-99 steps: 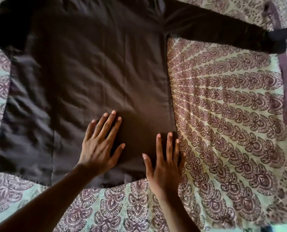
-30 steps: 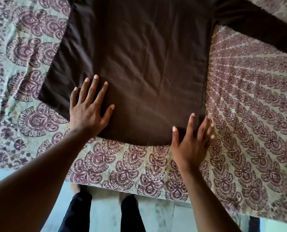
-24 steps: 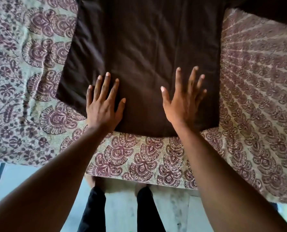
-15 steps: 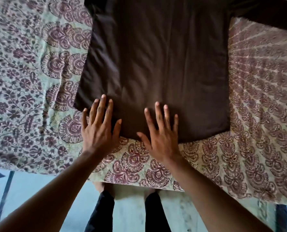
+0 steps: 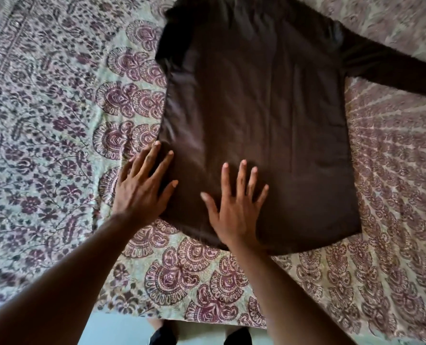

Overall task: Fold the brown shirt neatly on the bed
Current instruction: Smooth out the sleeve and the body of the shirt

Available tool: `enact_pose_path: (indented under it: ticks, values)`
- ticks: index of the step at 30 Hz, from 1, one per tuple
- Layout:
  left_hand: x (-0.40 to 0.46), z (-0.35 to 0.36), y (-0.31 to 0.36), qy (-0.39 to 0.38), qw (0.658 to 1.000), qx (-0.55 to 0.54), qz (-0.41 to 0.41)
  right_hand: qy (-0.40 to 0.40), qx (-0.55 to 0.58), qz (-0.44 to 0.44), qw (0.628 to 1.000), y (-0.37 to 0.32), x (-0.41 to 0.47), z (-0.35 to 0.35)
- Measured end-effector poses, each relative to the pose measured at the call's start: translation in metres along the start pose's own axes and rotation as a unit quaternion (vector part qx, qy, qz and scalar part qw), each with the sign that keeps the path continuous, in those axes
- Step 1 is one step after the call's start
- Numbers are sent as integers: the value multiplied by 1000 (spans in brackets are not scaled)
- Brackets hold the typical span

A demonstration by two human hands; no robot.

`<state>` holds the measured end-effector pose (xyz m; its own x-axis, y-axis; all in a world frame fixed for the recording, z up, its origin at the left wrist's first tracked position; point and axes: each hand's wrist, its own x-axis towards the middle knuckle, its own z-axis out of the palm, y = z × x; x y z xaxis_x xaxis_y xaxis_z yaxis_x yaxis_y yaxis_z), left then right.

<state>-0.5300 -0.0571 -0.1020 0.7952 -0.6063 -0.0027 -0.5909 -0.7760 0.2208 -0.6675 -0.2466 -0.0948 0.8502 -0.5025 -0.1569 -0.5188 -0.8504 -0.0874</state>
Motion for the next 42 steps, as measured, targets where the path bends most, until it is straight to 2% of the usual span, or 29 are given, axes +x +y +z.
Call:
enact_pose_path:
  ticks: [5, 8, 10, 12, 14, 16, 20, 24, 27, 29, 31, 33, 35, 37, 39, 42]
  values:
    - [-10, -5, -17, -34, 998, -33, 31, -69, 4, -164, 984, -6, -87, 5]
    - [-15, -8, -21, -44, 998, -39, 31, -69, 33, -225, 971, 7, -80, -9]
    - [-16, -8, -20, -43, 998, -39, 28, -13, 35, -183, 982, 16, -44, -21]
    - [-16, -8, -19, -45, 998, -39, 24, 47, 14, -77, 996, 21, 4, -27]
    - [-15, -8, -20, -49, 998, -45, 21, 51, -1, 23, 998, 18, 45, -24]
    - [-15, -9, -22, -57, 997, -53, 23, 21, -8, 65, 998, 4, 60, -11]
    - [-15, -11, -24, -65, 995, -64, 27, 10, -24, 40, 999, -31, 13, 3]
    - [-4, -23, -14, -35, 996, -81, -5, -44, 5, -90, 995, -28, -42, 2]
    - [25, -33, 5, 17, 997, -69, -21, -17, 56, -177, 982, -1, -32, -9]
    - [52, -35, 17, 53, 996, -59, 28, 40, 60, -157, 985, 19, 4, -20]
    - [84, -30, 29, 67, 991, -54, 104, 72, 39, -88, 993, 38, 56, -29]
    - [119, -22, 40, 62, 985, -40, 158, 63, 14, -34, 997, 55, 105, -33]
    - [150, -14, 47, 42, 982, -14, 181, 37, -24, -16, 999, 60, 136, -29]
    - [171, -7, 48, 20, 985, 1, 174, 8, -51, -57, 997, 56, 141, -22]
    - [179, 0, 44, 7, 988, 6, 155, -6, -60, -144, 988, 49, 121, -19]
    - [179, 6, 35, -12, 991, 16, 134, -33, -21, -253, 967, 48, 80, -17]
